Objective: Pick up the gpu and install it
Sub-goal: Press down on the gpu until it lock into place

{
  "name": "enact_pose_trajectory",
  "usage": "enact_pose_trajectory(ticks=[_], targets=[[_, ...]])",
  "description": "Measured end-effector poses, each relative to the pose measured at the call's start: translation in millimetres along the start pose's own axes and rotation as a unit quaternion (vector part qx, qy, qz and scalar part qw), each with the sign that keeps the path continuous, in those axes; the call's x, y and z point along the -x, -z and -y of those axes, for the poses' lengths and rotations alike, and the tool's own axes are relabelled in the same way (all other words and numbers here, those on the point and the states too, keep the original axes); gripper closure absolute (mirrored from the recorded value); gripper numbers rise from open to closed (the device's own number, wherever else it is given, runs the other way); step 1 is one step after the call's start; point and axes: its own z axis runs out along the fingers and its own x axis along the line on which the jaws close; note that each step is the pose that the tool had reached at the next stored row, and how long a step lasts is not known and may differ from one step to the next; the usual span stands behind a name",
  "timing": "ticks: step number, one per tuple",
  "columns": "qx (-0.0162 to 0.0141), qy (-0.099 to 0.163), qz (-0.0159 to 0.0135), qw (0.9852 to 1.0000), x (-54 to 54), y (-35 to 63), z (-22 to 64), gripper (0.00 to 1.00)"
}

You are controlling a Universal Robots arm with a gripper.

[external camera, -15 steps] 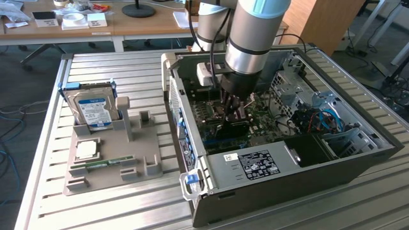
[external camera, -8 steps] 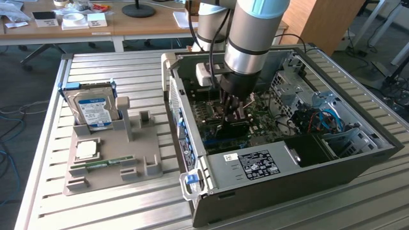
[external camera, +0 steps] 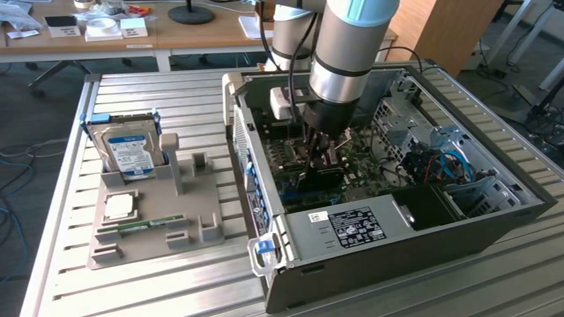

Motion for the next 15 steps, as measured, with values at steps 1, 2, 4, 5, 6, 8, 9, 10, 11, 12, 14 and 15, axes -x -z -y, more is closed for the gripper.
enact_pose_trajectory(ticks=[1,2,4,5,6,8,9,10,11,12,14,15], targets=[[0.0,0.0,0.0,1.0,0.0,0.0,0.0,0.89],[0.0,0.0,0.0,1.0,0.0,0.0,-0.1,0.89],[-0.0001,0.0,0.0001,1.0,0.0,-0.1,-1.1,0.89],[0.0,0.0,0.0001,1.0,0.0,-0.1,-1.4,0.89],[0.0,0.0,0.0,1.0,-0.1,0.0,-1.6,0.89],[0.0,0.0,0.0,1.0,-0.1,-0.1,-2.4,0.89],[0.0,0.0,0.0,1.0,-0.1,-0.1,-2.8,0.89],[0.0,0.0,0.0,1.0,-0.1,-0.1,-3.1,0.89],[0.0001,0.0,0.0,1.0,-0.1,-0.1,-3.2,0.89],[0.0001,0.0,-0.0001,1.0,-0.1,-0.1,-3.2,0.89],[0.0001,0.0,-0.0001,1.0,-0.2,-0.4,-3.2,0.89],[0.0001,0.0,-0.0002,1.0,-0.3,-0.6,-3.3,0.89]])
